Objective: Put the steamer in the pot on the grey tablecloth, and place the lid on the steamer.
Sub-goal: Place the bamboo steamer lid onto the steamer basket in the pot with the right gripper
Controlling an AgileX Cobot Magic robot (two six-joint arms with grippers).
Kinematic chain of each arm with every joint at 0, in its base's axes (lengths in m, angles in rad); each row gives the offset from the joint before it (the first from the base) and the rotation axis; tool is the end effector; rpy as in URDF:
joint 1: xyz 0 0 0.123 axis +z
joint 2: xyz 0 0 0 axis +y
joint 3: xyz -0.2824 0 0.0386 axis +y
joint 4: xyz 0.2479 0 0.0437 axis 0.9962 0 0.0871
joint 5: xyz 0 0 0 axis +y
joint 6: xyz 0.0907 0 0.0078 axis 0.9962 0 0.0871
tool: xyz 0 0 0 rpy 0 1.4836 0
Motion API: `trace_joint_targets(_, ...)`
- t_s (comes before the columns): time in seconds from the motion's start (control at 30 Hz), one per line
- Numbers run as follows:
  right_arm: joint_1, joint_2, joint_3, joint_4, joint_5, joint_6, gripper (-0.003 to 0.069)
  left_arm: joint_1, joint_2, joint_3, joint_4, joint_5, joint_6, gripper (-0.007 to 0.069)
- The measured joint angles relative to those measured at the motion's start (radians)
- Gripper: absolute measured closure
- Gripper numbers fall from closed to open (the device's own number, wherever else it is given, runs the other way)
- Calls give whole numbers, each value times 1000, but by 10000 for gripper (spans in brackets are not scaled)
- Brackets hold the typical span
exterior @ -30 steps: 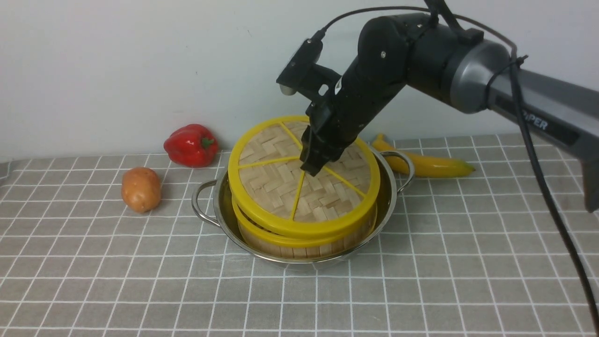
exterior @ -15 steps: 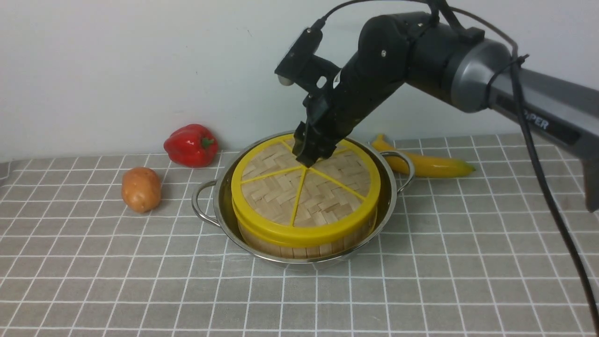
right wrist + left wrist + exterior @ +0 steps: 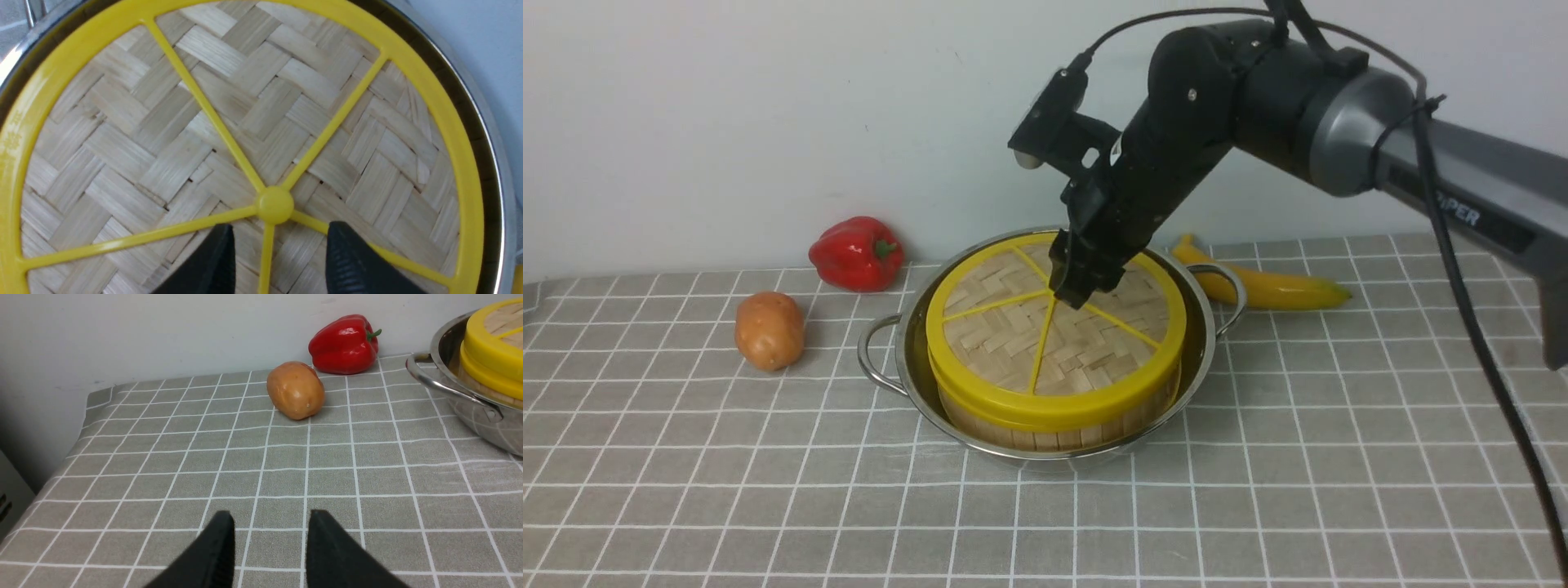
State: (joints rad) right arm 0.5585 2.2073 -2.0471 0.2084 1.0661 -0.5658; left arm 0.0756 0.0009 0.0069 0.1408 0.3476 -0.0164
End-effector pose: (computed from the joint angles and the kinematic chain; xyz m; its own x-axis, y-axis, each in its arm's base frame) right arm 0.4057 0.2730 0.2497 -0.4233 -0.7834 -0.4550 -0.8678 0.4948 -0.0445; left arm 0.0531 0.0084 0.1797 -0.2735 0.0953 -0.9571 -0.0904 0.9881 0.1242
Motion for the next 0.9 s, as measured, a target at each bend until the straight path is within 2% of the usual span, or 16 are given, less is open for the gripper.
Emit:
trace_joint_targets(0.3,0,-1,0,25,-25,-18,417,0,0,0,0,0,0,382)
trace_joint_targets(0.9,0,39,-3,86,-52,-27,416,0,0,0,0,0,0,382)
